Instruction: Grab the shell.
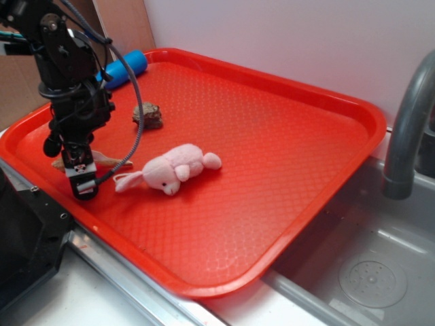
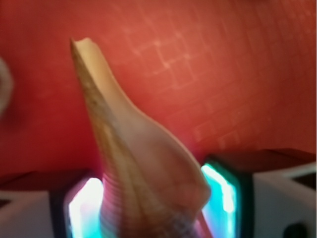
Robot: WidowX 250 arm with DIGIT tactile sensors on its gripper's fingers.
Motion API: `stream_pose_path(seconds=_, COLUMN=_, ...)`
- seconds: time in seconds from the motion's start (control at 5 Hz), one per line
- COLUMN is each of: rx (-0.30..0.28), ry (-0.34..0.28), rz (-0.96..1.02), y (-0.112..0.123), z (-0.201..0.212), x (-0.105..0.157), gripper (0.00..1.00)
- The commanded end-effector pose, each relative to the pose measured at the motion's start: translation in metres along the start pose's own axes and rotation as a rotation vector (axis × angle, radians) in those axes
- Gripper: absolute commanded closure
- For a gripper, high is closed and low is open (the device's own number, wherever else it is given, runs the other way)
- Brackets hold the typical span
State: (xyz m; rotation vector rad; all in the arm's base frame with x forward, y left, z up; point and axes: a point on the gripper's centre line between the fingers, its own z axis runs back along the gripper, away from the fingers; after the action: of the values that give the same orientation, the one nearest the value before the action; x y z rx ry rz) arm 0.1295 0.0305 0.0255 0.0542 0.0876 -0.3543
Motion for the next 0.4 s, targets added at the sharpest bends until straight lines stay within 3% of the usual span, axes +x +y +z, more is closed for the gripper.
stream_pose_path(seconds=0.0, rx=0.022, ry=-0.009, rz=0.164, y=0.014, z=0.079, x=0.012, gripper=1.0)
stream_pose_path(seconds=0.2, rx=0.01, ry=-0.021, rz=0.348, y=0.02, z=0.126, x=0.026, gripper=1.0)
